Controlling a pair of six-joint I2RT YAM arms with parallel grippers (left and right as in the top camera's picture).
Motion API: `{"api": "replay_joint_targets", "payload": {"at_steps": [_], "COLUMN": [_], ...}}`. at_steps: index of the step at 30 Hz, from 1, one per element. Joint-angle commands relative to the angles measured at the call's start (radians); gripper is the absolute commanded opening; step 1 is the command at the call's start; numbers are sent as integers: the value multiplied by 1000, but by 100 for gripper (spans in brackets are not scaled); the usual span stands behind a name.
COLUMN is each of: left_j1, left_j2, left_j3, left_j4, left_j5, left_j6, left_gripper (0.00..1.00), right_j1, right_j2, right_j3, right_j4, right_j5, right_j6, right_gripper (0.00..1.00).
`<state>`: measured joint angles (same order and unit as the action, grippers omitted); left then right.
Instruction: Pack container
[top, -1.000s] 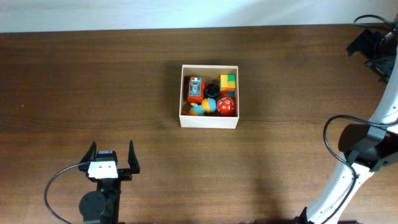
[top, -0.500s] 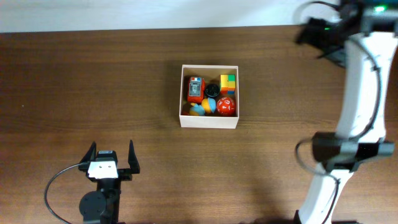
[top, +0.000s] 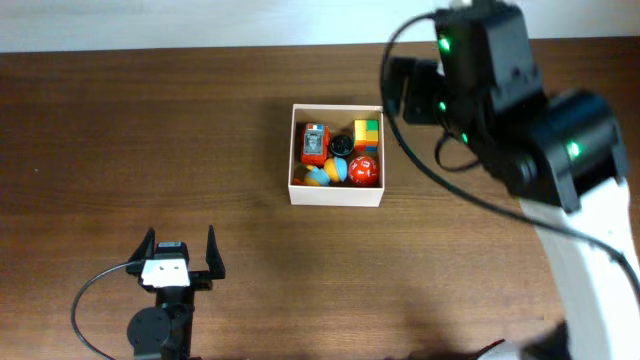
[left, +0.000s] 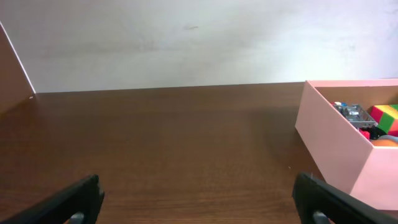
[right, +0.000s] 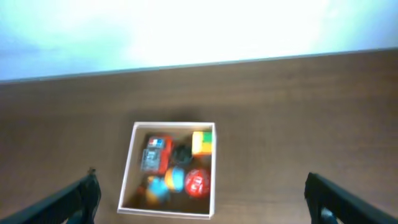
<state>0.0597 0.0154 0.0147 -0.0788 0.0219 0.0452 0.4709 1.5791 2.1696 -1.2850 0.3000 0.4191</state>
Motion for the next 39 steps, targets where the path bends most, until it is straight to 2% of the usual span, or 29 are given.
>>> {"api": "replay_joint_targets", "payload": {"at_steps": [1, 6, 12, 15, 22, 32, 39], "left_j1": [5, 5, 5, 5, 5, 5, 5], "left_j2": [-10, -9, -9, -9, -10, -10, -9], "left_j3": [-6, -6, -6, -6, -6, -6, -6], "left_j4": [-2, -2, -2, -2, -2, -2, -2], "left_j5": [0, 0, 0, 0, 0, 0, 0], "left_j6": [16, 16, 16, 16, 16, 16, 16], "left_gripper": [99, 99, 99, 99, 99, 99, 99], "right_j1": [-56, -217, -344, -361, -361, -361, -383], "right_j2": [-161, -389, -608, -706, -925, -1238, -1439], "right_j3": [-247, -602, -899, -1019, -1308, -1802, -2007], "right_j4": [131, 371, 588, 668, 855, 1287, 1405], "right_j5": [34, -144, -349, -378, -388, -386, -397], "right_j6": [0, -24, -277, -335, -334, -335, -334], "right_gripper": [99, 99, 99, 99, 99, 99, 99]}}
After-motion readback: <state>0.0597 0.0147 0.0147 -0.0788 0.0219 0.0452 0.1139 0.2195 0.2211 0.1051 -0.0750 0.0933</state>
